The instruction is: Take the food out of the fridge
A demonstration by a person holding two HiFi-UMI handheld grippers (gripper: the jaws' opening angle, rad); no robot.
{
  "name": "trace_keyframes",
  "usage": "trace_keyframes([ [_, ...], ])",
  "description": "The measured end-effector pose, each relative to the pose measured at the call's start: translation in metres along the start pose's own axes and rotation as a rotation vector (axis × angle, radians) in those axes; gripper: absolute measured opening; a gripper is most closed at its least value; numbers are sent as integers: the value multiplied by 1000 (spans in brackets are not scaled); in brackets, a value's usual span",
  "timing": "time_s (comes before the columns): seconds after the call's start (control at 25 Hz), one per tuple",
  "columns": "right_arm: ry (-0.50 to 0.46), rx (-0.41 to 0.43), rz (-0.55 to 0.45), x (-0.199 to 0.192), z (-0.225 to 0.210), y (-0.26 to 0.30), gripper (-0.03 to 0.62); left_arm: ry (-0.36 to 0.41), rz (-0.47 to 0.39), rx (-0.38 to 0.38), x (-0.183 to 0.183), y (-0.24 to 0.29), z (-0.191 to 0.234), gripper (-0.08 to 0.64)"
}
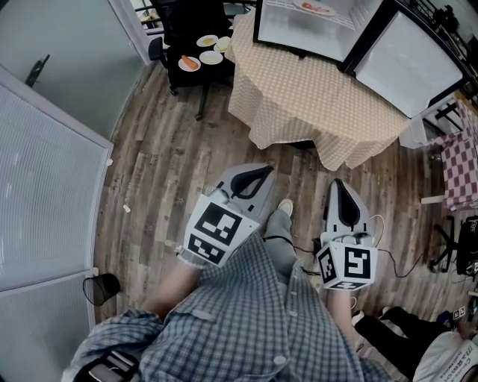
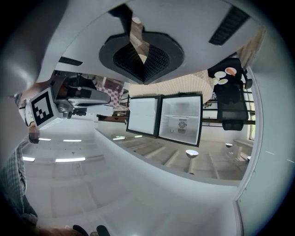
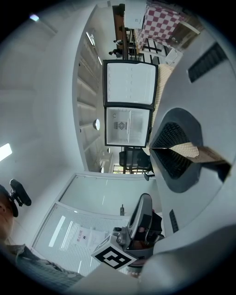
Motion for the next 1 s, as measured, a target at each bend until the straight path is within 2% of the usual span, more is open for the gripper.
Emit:
trace_keyframes([
  [0.4,14,56,14,0,-48,59,11,-2,14,44,18,57,21,6],
  [1.0,4,164,12,30,-139,157,11,-52,5,145,67,164,56,6],
])
Point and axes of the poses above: the fingertips, and each gripper's own axes: y forward along the fingers, z to its left, x out of its top, the point moved 4 cm from there along -y, backward along the fingers, and after that the axes turned 3 degrees about y, right-handed, at the moved point
